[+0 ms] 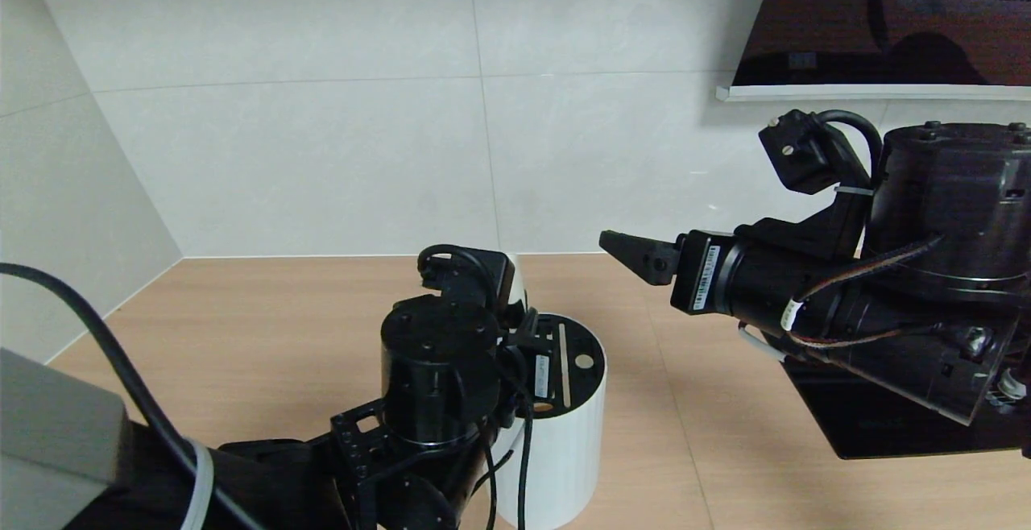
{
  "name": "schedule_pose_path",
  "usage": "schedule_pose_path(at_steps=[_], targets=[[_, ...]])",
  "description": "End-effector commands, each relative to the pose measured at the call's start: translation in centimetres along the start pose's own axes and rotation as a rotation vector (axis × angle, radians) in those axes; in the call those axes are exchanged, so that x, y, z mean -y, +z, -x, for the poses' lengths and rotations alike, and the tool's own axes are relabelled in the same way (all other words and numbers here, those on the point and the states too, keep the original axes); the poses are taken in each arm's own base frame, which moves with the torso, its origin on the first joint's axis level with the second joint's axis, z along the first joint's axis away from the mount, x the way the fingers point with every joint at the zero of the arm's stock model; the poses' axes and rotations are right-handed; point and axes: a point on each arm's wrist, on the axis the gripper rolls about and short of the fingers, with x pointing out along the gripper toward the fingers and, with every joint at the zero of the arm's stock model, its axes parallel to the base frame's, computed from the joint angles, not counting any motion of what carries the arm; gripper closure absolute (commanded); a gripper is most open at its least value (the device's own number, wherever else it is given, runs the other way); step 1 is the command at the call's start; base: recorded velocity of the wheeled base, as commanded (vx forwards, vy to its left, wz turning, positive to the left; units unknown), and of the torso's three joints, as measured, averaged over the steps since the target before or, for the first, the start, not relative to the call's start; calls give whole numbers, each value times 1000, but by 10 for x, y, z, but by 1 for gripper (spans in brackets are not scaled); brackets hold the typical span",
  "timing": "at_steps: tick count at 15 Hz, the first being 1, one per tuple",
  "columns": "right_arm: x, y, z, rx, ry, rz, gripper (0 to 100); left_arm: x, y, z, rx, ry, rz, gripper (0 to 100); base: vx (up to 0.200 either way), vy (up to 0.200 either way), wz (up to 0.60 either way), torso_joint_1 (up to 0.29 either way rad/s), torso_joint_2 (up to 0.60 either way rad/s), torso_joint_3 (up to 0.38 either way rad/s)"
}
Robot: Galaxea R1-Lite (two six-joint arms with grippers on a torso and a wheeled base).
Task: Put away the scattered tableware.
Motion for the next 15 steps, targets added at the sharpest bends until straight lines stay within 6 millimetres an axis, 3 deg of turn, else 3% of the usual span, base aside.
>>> schedule_pose_path(at_steps=[1,2,3,12,15], targets=[[0,0,0,-1,0,0,0,0,-2,0,-5,0,-3,100,0,0,0,0,0,0],[0,0,0,-1,0,0,0,0,-2,0,-6,2,-4,100,0,0,0,0,0,0],[0,0,0,-1,0,0,0,0,-2,0,-6,2,-4,0,0,0,0,0,0,0],[0,0,0,-1,0,0,0,-1,4,3,9,-2,5,0,0,0,0,0,0,0],[0,0,0,0,0,0,0,-20,35,19,73,5,48,0,0,0,0,0,0,0]])
